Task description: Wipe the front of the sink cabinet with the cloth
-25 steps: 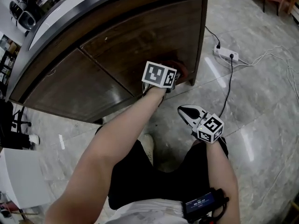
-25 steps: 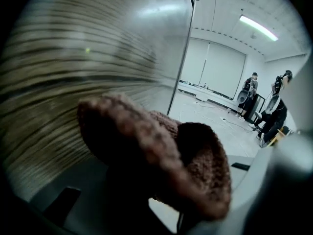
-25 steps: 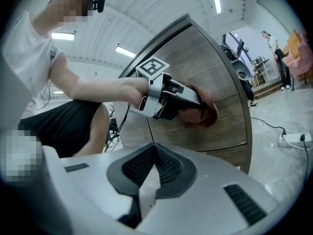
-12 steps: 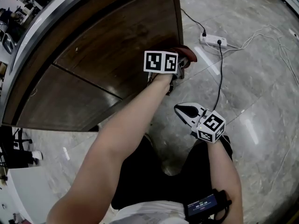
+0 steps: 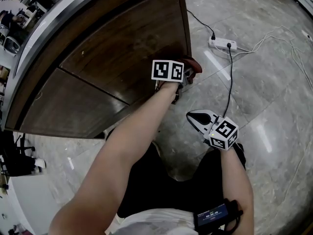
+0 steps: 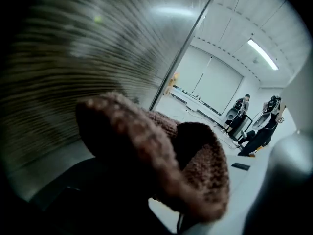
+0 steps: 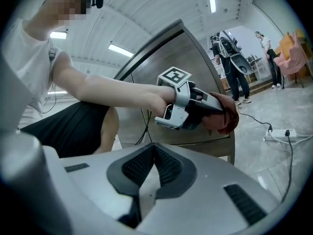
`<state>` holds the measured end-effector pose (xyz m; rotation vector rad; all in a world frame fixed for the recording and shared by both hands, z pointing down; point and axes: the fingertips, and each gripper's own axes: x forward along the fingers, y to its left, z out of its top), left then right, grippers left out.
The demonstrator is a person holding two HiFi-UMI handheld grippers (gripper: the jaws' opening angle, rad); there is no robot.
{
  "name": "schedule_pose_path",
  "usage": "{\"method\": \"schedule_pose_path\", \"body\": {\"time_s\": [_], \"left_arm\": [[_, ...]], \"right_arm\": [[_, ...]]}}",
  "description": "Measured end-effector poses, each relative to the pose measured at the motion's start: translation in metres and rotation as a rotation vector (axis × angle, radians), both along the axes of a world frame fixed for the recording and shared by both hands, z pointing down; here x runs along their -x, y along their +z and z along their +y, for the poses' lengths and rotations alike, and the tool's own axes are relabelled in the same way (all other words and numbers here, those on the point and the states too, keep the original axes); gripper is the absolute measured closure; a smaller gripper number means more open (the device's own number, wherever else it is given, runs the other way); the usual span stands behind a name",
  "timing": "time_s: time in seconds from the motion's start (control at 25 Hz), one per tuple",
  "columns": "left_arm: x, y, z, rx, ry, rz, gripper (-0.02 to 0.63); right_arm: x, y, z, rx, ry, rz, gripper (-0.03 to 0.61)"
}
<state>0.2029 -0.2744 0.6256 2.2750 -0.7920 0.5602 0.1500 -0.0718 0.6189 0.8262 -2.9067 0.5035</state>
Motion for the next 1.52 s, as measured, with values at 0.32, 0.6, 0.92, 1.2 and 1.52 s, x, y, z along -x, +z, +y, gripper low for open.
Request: {"method": "schedule_pose_path", "body": {"time_s": [0.32,0.6,0.92,1.2,1.52], "left_arm": [[0.051,0.007,0.02,0.003,-0.019,-0.128,0.491],[0.123,0.007,0.035,0.022,-0.083,-0.206,0.491],[0.207,0.013,0.064,0.074,-0.143,-0.255,0.491],[0.279,0.029,0.089,0.153,-0.201,-0.344,0.491],[0.322,0.049,0.102,0.157,-0.267,-0.43,0.491]], "right_arm": [[0.021,0.014,-0.009,0.031,-0.054,-0.013,0.566],[0.067,0.03,-0.011,0.061,-0.174,-0.021,0.566],[0.116,0.043,-0.018,0.11,-0.259,-0.062,0.566],[0.161,0.038,-0.007,0.108,-0.378,-0.101,0.566],[0.169,0.04,-0.003,0.119,-0.405,-0.102,0.566]]}}
